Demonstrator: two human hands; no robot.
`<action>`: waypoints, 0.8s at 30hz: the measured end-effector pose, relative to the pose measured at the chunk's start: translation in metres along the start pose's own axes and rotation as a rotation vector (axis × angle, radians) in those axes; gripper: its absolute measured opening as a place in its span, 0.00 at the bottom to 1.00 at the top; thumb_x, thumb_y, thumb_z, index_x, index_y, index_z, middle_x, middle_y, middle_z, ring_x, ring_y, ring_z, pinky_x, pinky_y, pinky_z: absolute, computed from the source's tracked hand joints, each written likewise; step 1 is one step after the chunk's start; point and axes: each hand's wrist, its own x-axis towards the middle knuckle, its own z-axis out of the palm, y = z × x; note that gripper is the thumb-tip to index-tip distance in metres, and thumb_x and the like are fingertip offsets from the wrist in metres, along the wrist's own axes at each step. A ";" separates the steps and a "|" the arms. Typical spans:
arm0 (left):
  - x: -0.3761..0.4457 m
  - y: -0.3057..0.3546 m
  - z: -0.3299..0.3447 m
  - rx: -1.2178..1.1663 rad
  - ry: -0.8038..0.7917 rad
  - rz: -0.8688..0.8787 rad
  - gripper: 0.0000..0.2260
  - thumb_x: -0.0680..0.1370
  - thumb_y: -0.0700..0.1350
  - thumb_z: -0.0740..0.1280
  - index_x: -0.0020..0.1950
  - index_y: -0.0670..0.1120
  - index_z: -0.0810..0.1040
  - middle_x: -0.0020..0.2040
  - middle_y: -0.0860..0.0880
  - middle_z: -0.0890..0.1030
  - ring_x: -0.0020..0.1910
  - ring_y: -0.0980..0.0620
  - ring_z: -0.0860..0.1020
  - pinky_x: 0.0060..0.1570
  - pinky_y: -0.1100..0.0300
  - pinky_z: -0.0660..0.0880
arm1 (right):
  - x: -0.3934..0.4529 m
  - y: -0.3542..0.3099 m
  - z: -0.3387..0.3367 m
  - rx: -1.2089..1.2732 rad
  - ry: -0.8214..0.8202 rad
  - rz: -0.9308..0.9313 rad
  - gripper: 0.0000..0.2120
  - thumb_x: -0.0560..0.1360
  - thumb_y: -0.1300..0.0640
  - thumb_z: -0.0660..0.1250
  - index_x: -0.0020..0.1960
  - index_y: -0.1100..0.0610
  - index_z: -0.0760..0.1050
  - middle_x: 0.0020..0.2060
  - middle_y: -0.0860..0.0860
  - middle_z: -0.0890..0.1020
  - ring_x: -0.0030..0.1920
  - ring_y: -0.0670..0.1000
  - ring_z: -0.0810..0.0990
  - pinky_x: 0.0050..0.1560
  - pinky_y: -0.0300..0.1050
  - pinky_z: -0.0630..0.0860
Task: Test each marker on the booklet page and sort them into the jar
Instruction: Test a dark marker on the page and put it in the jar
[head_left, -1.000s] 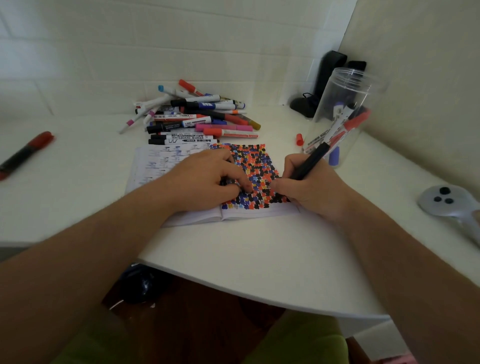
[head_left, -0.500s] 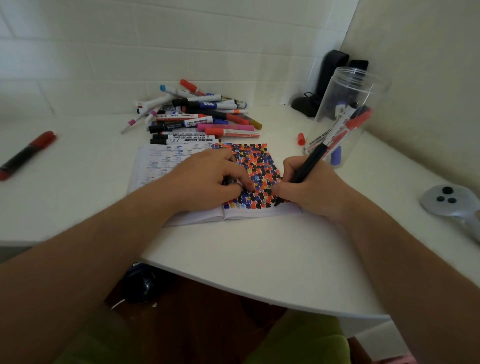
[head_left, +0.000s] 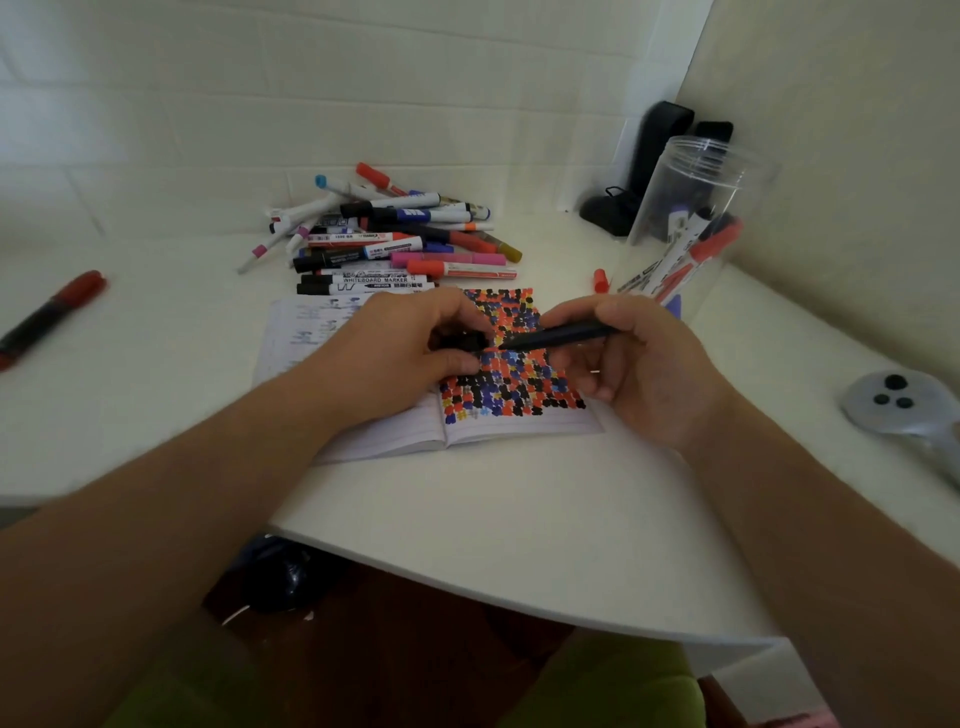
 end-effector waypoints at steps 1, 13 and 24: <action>0.000 0.001 0.000 -0.002 0.009 0.011 0.14 0.74 0.46 0.78 0.58 0.58 0.82 0.51 0.61 0.83 0.52 0.64 0.80 0.56 0.64 0.76 | 0.001 0.001 0.001 -0.023 0.009 0.003 0.17 0.75 0.53 0.58 0.51 0.57 0.85 0.36 0.58 0.82 0.31 0.54 0.72 0.28 0.42 0.64; 0.000 0.002 -0.001 0.052 0.024 0.030 0.17 0.73 0.51 0.79 0.61 0.59 0.84 0.47 0.63 0.81 0.47 0.72 0.76 0.49 0.78 0.68 | 0.003 0.002 0.007 -0.129 0.087 -0.013 0.03 0.77 0.57 0.63 0.46 0.55 0.74 0.41 0.62 0.84 0.28 0.56 0.73 0.24 0.39 0.66; 0.000 0.002 -0.001 -0.006 0.059 -0.023 0.15 0.73 0.52 0.78 0.60 0.59 0.84 0.48 0.63 0.83 0.50 0.70 0.78 0.50 0.76 0.70 | 0.003 0.007 0.007 -0.378 0.142 -0.108 0.03 0.81 0.58 0.69 0.51 0.58 0.81 0.38 0.54 0.85 0.34 0.52 0.78 0.32 0.40 0.75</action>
